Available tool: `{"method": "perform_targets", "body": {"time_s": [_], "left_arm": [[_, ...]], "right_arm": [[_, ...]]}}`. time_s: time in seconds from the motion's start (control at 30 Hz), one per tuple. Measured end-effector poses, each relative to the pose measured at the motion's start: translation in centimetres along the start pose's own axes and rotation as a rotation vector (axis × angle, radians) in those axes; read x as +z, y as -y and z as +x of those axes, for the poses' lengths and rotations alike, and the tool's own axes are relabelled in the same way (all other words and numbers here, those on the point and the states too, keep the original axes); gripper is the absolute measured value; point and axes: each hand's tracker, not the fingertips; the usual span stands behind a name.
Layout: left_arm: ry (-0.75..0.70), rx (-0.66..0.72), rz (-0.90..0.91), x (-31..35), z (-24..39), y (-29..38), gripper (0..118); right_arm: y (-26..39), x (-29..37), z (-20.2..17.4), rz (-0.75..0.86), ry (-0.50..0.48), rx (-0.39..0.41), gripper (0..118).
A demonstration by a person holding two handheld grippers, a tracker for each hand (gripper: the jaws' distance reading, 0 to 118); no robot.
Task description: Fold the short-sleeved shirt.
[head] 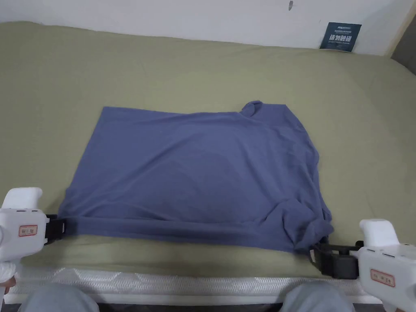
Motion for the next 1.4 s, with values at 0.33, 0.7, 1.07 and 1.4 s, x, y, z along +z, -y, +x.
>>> {"method": "perform_targets", "body": {"time_s": [0.33,0.7,1.07,1.4], "left_arm": [[-0.024,-0.033,0.020,0.6,0.3,-1.8,3],[-0.016,-0.059,0.106,-0.8,0.8,-11.7,3],[-0.046,-0.044,0.049,-9.8,1.6,-20.0,3],[-0.059,-0.004,0.013,-13.7,1.0,-18.5,117]], "right_arm": [[-1.9,0.1,0.6,0.075,0.065,-0.053,2],[-13.9,-2.5,1.2,0.153,0.120,-0.008,2],[-22.3,-14.2,2.7,0.006,0.196,0.050,2],[-21.2,-16.8,3.7,-0.061,0.195,-0.002,106]]}}
